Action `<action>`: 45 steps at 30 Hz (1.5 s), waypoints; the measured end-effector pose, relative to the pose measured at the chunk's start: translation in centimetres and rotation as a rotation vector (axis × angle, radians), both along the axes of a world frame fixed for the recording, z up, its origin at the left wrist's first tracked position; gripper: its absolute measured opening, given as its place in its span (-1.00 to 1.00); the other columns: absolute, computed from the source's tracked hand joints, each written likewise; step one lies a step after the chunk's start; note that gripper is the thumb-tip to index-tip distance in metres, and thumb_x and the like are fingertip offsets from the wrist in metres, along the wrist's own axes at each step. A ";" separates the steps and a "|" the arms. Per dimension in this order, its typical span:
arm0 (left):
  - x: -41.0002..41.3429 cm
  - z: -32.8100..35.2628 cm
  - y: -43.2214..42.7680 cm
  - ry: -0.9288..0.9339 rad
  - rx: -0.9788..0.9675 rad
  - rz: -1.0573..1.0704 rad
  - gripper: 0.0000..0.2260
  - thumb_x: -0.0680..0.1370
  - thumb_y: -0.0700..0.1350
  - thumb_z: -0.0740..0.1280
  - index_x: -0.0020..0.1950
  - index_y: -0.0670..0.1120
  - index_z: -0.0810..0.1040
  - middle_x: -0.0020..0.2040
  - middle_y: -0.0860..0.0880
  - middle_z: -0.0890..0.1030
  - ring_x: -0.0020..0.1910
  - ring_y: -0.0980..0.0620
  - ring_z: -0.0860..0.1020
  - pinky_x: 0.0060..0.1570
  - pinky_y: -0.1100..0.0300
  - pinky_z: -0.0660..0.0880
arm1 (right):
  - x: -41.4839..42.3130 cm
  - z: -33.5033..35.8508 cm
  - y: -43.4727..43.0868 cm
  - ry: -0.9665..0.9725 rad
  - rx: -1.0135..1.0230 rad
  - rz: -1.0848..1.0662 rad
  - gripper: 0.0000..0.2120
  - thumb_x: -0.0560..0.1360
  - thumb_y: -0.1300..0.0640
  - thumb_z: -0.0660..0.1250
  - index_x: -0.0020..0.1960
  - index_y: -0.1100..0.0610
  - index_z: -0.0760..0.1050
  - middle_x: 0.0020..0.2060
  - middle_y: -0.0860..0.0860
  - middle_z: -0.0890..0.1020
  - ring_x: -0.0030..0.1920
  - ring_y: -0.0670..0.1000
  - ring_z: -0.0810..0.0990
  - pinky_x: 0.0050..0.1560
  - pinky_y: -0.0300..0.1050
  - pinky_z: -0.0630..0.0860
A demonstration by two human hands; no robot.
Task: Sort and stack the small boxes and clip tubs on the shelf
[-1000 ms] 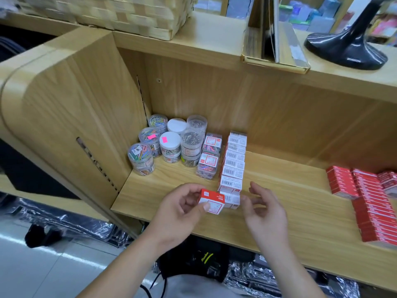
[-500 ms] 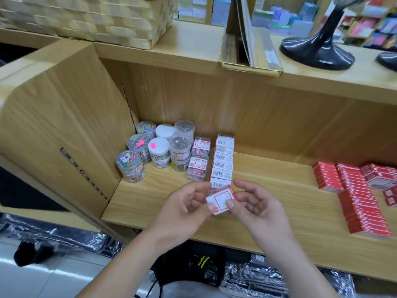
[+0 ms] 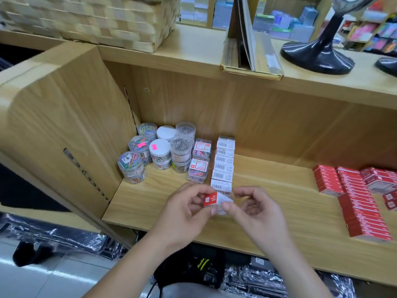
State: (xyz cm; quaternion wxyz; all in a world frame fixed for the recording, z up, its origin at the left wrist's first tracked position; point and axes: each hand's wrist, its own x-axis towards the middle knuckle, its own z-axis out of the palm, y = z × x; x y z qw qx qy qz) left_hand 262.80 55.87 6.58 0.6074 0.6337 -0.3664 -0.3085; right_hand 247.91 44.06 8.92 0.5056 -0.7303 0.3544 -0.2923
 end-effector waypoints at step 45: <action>0.0 -5.7 0.4 -0.490 0.211 0.076 -0.57 0.50 0.03 0.38 0.35 -0.06 0.53 0.02 0.15 0.50 -0.02 0.20 0.53 0.04 0.16 0.56 | 0.3 -6.4 -2.2 0.403 -0.222 0.073 -0.71 0.41 0.00 0.53 0.05 0.13 0.64 -0.19 -0.03 0.58 -0.25 -0.04 0.58 -0.06 -0.04 0.57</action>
